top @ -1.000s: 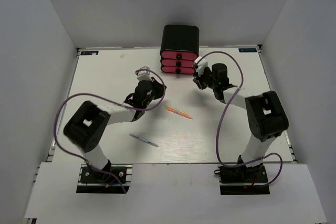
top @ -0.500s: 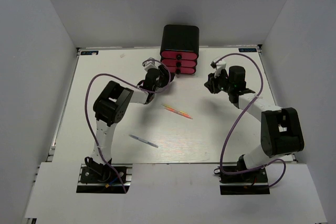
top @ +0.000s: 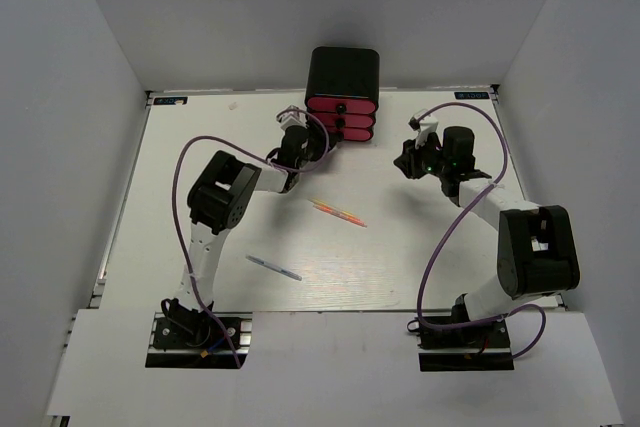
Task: Sort the stationery into containers
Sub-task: Open the drawer in the storage box, then pick up the pen from the center of the board, then place the pen in the storage box.
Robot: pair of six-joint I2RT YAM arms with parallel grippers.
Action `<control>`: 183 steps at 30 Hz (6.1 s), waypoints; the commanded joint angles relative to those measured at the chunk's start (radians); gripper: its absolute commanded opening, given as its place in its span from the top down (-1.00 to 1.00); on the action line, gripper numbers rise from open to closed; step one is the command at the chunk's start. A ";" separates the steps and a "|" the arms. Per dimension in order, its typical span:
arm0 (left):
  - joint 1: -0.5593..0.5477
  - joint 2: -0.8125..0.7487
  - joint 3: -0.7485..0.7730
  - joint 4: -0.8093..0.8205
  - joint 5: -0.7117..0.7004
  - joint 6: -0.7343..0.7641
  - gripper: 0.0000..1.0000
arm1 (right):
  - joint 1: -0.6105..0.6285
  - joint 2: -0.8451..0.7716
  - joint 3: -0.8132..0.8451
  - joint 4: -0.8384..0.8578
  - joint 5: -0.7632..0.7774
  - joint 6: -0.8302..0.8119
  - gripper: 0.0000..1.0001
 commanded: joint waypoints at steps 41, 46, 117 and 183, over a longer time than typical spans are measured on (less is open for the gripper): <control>-0.025 -0.056 -0.172 0.140 0.117 -0.083 0.47 | -0.013 -0.037 -0.036 0.002 -0.116 -0.053 -0.13; -0.026 -0.065 -0.185 0.131 0.127 -0.083 0.07 | -0.008 -0.034 -0.030 -0.029 -0.157 -0.105 -0.33; -0.016 -1.646 -0.841 -1.298 -0.146 -0.040 -0.82 | 0.431 0.212 0.255 -0.340 -0.010 -0.465 -0.03; -0.016 -1.383 -0.855 -1.195 -0.026 -0.187 -1.00 | 0.288 0.580 0.895 -0.499 -0.015 -0.809 0.55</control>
